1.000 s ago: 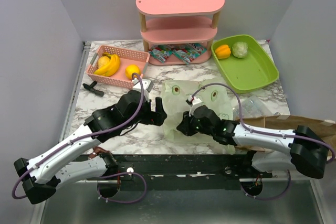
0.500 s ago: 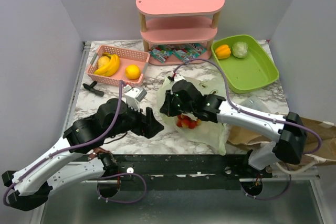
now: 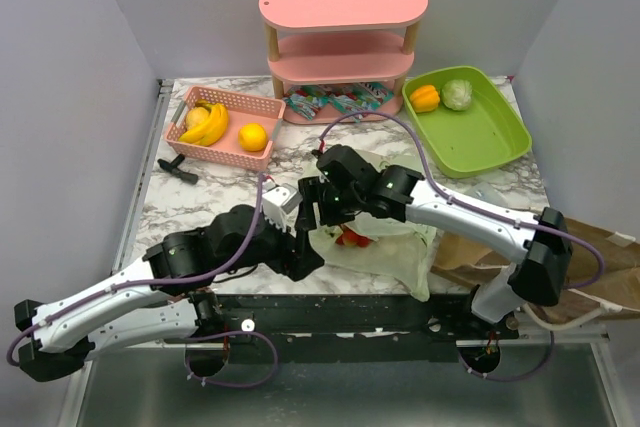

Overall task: Place the food into the grocery bag and tie it
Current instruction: Adjust the grocery bag at the center of the board.

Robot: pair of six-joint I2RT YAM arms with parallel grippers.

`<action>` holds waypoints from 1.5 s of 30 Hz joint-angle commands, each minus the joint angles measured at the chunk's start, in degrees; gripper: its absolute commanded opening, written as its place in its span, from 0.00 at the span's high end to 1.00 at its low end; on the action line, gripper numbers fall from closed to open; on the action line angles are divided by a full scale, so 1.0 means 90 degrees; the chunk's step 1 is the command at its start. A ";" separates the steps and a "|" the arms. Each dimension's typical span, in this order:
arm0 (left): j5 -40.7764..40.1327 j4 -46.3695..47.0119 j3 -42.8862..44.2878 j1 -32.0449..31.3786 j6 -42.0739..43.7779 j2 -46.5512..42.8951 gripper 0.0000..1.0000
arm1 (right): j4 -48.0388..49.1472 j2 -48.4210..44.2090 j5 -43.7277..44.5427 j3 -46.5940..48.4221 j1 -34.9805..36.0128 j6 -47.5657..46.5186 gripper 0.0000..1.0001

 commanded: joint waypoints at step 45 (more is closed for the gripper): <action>-0.0277 0.0632 -0.0730 -0.0026 -0.0649 -0.0948 0.29 | 0.2795 -0.1073 -0.0760 -0.3023 0.0037 -0.2035 0.17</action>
